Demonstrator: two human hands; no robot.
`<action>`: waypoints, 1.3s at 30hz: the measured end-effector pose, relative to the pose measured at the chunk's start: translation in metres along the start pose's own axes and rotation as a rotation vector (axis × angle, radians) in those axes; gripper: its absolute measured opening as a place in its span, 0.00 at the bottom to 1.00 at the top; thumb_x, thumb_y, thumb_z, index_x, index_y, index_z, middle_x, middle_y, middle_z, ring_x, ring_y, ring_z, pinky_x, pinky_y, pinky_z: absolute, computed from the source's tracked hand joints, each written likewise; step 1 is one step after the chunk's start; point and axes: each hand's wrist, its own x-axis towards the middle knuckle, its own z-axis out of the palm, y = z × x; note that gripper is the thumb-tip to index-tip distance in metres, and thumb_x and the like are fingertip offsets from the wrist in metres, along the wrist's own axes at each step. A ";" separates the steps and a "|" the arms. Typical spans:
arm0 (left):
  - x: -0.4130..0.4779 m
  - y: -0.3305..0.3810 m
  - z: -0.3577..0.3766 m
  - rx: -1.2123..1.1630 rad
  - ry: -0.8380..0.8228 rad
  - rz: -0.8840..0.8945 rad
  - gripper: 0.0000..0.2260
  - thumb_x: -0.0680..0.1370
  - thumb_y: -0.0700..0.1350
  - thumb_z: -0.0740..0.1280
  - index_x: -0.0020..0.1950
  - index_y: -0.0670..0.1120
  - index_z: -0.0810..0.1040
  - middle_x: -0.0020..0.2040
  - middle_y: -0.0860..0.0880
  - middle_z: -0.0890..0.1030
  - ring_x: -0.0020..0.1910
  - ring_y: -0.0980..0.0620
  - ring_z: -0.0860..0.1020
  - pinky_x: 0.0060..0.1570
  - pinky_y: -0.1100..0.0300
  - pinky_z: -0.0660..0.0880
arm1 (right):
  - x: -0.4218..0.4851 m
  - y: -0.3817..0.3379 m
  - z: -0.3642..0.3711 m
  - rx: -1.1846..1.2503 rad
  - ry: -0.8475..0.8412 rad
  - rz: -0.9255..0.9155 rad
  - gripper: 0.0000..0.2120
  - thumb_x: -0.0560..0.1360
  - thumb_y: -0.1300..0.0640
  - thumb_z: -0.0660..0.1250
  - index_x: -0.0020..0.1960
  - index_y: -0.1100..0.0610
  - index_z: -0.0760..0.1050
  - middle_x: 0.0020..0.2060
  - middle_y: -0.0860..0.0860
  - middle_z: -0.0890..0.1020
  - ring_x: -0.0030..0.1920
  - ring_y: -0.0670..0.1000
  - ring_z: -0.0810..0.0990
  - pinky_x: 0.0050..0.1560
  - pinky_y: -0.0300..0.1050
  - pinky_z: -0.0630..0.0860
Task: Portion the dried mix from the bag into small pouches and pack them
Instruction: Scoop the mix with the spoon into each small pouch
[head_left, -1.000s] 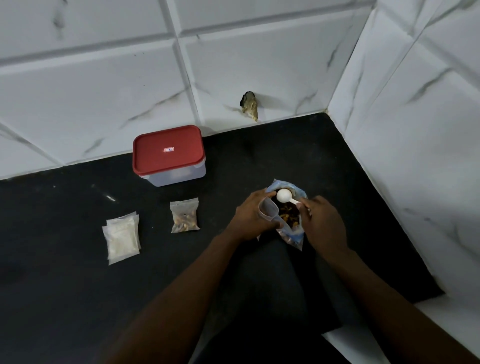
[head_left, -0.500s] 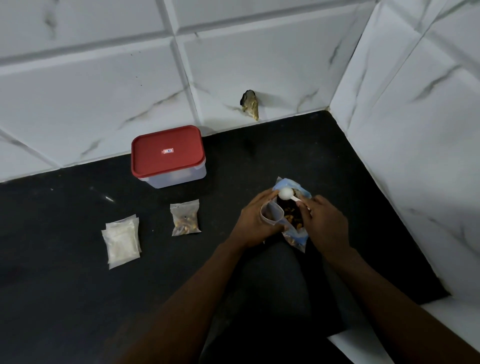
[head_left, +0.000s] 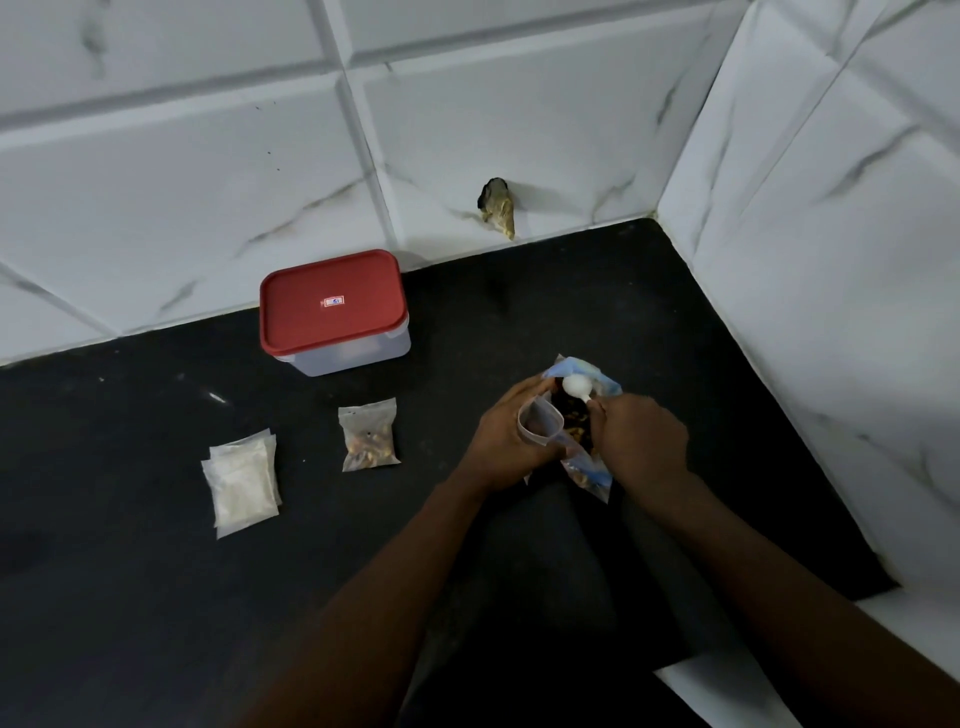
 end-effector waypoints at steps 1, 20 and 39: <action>0.000 -0.001 0.000 -0.009 -0.003 -0.014 0.37 0.71 0.44 0.81 0.77 0.49 0.70 0.75 0.56 0.70 0.70 0.67 0.69 0.65 0.74 0.67 | 0.000 -0.001 -0.003 0.032 -0.036 0.014 0.15 0.84 0.46 0.56 0.50 0.54 0.76 0.38 0.49 0.78 0.37 0.47 0.78 0.40 0.43 0.75; -0.003 -0.003 -0.003 -0.121 -0.002 -0.057 0.37 0.71 0.40 0.80 0.77 0.49 0.70 0.74 0.55 0.72 0.67 0.70 0.72 0.60 0.77 0.70 | -0.007 0.005 0.008 0.101 0.112 -0.281 0.11 0.81 0.48 0.64 0.55 0.54 0.79 0.47 0.50 0.81 0.43 0.47 0.80 0.44 0.42 0.77; -0.003 -0.011 -0.005 -0.107 -0.030 -0.060 0.37 0.71 0.40 0.80 0.78 0.51 0.70 0.74 0.57 0.70 0.70 0.63 0.71 0.68 0.62 0.73 | 0.017 0.025 -0.007 0.348 -0.141 -0.131 0.12 0.83 0.48 0.60 0.45 0.50 0.77 0.36 0.46 0.79 0.39 0.43 0.80 0.39 0.39 0.75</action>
